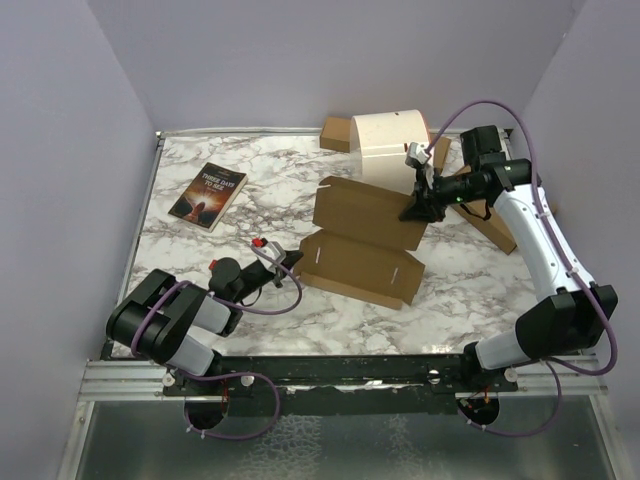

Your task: Fold the paper box

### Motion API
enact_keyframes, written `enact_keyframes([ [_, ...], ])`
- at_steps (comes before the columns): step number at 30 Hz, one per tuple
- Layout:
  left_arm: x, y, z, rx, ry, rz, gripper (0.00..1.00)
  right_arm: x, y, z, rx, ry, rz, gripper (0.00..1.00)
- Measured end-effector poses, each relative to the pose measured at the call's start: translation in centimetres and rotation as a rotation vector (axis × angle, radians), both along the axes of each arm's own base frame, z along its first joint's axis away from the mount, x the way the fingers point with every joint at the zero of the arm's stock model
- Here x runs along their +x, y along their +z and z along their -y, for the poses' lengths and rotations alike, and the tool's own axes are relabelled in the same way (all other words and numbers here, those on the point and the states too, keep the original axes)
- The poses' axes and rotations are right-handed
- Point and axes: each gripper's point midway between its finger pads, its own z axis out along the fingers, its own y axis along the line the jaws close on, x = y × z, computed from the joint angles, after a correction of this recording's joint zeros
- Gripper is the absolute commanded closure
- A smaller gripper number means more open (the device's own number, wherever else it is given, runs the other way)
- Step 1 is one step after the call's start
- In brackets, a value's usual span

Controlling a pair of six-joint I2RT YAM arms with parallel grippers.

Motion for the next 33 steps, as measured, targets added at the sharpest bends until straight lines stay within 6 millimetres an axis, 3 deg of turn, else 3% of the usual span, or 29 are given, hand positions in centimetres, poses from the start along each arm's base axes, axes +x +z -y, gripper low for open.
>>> enact_keyframes([
  [9, 0.0, 0.3, 0.0, 0.005, -0.005, 0.019, 1.0, 0.5, -1.3, -0.4, 0.013, 0.016, -0.051, 0.82],
  [14, 0.0, 0.6, 0.0, 0.005, -0.005, 0.029, 1.0, 0.3, -1.5, -0.7, 0.03, 0.029, -0.076, 0.86],
  [20, 0.0, 0.6, 0.0, 0.006, -0.004, 0.032, 1.0, -0.3, -1.4, -0.9, 0.044, 0.047, -0.095, 0.99],
  [33, 0.3, 0.4, 0.2, 0.006, -0.005, 0.031, 1.0, -1.6, -1.8, -1.7, 0.027, 0.097, -0.107, 0.99],
])
